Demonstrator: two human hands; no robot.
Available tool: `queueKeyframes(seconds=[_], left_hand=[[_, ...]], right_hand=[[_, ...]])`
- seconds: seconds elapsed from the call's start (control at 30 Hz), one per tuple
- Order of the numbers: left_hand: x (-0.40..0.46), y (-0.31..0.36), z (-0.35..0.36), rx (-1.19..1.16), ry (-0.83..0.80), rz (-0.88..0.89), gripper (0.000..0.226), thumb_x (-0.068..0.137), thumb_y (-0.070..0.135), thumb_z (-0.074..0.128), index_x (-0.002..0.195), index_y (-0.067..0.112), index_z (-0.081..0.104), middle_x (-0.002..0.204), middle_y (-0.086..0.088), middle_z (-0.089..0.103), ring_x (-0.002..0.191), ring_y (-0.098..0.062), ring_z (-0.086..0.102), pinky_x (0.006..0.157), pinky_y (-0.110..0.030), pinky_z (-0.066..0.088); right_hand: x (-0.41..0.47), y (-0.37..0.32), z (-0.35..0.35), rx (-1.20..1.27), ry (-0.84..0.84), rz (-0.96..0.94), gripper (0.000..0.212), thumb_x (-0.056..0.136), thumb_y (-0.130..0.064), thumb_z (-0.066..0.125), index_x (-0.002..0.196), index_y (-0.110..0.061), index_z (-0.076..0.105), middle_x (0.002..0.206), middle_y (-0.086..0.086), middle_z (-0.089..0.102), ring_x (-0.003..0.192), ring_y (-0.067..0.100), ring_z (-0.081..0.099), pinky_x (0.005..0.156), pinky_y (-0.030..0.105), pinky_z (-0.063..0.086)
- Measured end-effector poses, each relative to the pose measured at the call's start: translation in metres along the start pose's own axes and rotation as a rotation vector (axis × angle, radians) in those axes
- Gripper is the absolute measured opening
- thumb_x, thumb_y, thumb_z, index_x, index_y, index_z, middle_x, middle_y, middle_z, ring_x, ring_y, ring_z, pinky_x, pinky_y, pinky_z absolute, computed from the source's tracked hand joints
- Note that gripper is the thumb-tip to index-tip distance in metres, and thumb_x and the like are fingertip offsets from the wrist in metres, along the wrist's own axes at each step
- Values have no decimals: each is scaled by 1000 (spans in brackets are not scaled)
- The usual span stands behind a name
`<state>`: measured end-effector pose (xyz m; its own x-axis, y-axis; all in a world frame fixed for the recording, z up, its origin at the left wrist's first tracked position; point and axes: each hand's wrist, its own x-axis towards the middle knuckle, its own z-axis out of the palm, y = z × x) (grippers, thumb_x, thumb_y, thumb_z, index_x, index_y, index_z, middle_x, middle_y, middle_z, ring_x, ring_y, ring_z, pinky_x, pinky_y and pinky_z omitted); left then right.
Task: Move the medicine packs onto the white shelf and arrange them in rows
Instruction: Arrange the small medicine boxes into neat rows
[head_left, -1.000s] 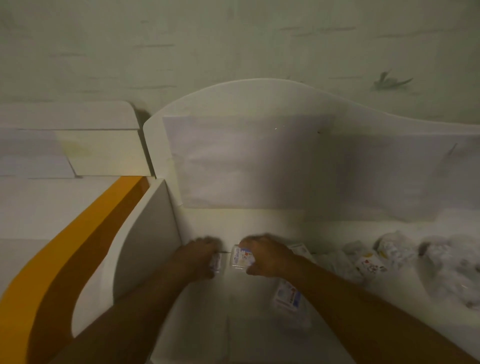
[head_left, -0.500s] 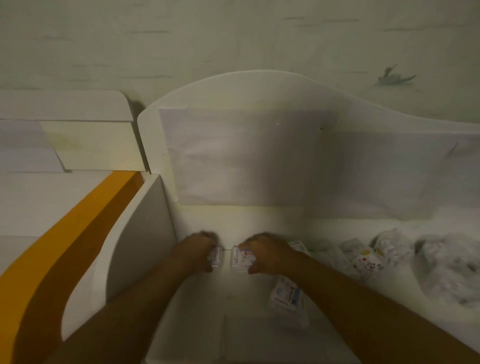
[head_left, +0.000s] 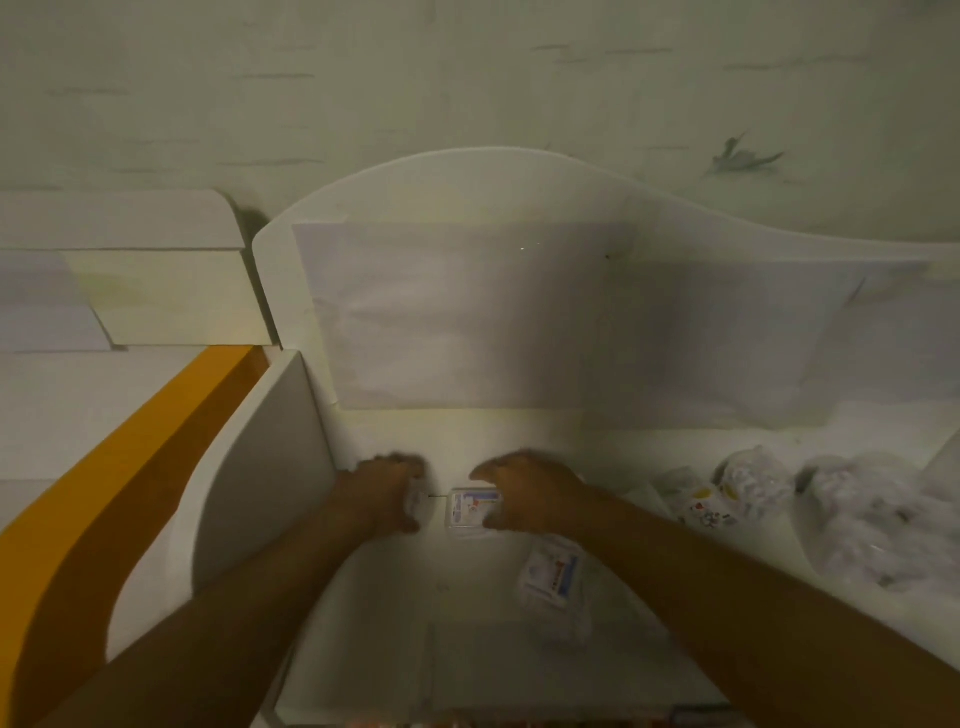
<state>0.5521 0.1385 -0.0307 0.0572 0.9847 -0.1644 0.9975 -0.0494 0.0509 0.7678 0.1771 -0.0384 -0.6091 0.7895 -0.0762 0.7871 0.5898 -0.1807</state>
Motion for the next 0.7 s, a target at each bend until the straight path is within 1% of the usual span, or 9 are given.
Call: queueKeyframes(seconds=[0.1,0.17,0.23,0.3,0.37,0.43,0.5,0.6,0.7], left_hand=[[-3,23,-10,-154,79,76,53,82,42,67,130,30,49,136,5,50,121,-17,52,100,-35,45],[-10,52,-17,-262,59,115,44,87,45,61,127,28,52,129,6,55,117,-15,54,99,-34,45],[-19,88,-20,-288,-53,133,55,87,59,52,131,27,48,132,4,55,120,-18,53,102,-38,44],[-29,122,-20,-222,-188,141,78,82,74,44,141,23,39,142,0,48,127,-22,48,107,-39,39],[-38,148,-20,-141,-244,160,89,79,78,42,145,19,35,147,-4,43,131,-24,45,107,-37,38],[-43,162,-15,-67,-252,148,94,77,78,46,149,20,27,152,-6,35,133,-26,42,105,-38,38],[-45,167,-10,-12,-255,119,100,76,75,54,151,20,17,154,-8,28,134,-31,40,104,-42,39],[-46,166,-3,7,-270,106,92,80,62,61,149,19,18,150,-11,32,131,-32,42,103,-43,42],[-49,164,-3,-25,-278,102,88,81,54,65,149,20,20,147,-10,35,130,-32,43,104,-42,42]], right_hand=[[-13,17,-22,76,74,37,50,87,-40,63,134,-26,52,133,-1,58,122,20,52,101,34,44],[-24,28,-31,56,124,124,43,90,-39,58,131,-26,54,134,-1,56,122,19,52,100,34,45],[-34,37,-30,24,132,209,42,90,-39,55,129,-24,55,135,0,54,123,21,51,100,36,46],[-43,42,-26,19,119,264,42,89,-41,57,126,-20,56,132,3,54,119,24,53,97,37,47],[-50,45,-22,19,115,301,47,88,-45,58,126,-17,55,130,5,54,117,26,53,97,38,47],[-57,48,-18,20,118,337,55,87,-53,56,126,-15,54,129,7,53,117,28,53,96,38,47],[-63,52,-14,17,124,350,55,86,-57,54,120,-14,54,122,9,55,111,29,55,89,36,47],[-67,55,-9,30,144,323,48,85,-54,57,112,-14,56,112,8,60,102,27,58,80,32,47],[-68,52,-6,56,150,299,46,80,-51,62,107,-15,60,107,6,64,95,25,61,75,30,49]])
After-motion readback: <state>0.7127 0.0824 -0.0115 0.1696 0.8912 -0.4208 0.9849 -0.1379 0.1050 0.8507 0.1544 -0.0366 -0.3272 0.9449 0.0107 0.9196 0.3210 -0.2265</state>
